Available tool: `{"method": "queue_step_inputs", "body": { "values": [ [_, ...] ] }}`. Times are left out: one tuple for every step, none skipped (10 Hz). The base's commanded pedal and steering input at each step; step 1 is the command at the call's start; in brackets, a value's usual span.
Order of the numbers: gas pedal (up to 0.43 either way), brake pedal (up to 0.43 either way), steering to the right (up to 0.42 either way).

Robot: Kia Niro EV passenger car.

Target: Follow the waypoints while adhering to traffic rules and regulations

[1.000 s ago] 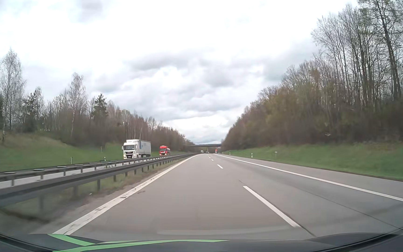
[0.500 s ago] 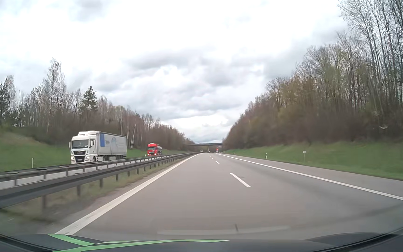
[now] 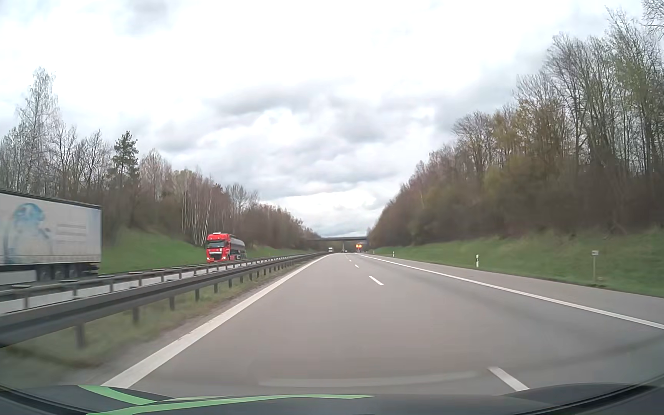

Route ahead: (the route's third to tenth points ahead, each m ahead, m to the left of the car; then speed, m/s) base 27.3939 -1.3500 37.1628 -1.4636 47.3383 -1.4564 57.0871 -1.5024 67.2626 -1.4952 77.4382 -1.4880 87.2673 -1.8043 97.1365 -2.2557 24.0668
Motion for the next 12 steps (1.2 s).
{"method": "queue_step_inputs", "body": {
  "values": [
    [0.209,0.0,0.0],
    [0.209,0.0,0.0],
    [0.209,0.0,0.001],
    [0.209,0.0,0.001],
    [0.209,0.0,0.001],
    [0.209,0.0,0.001],
    [0.197,0.0,0.001],
    [0.197,0.0,0.001],
    [0.197,0.0,0.001],
    [0.189,0.0,0.001],
    [0.177,0.0,0.001],
    [0.15,0.0,0.001]
  ]
}}
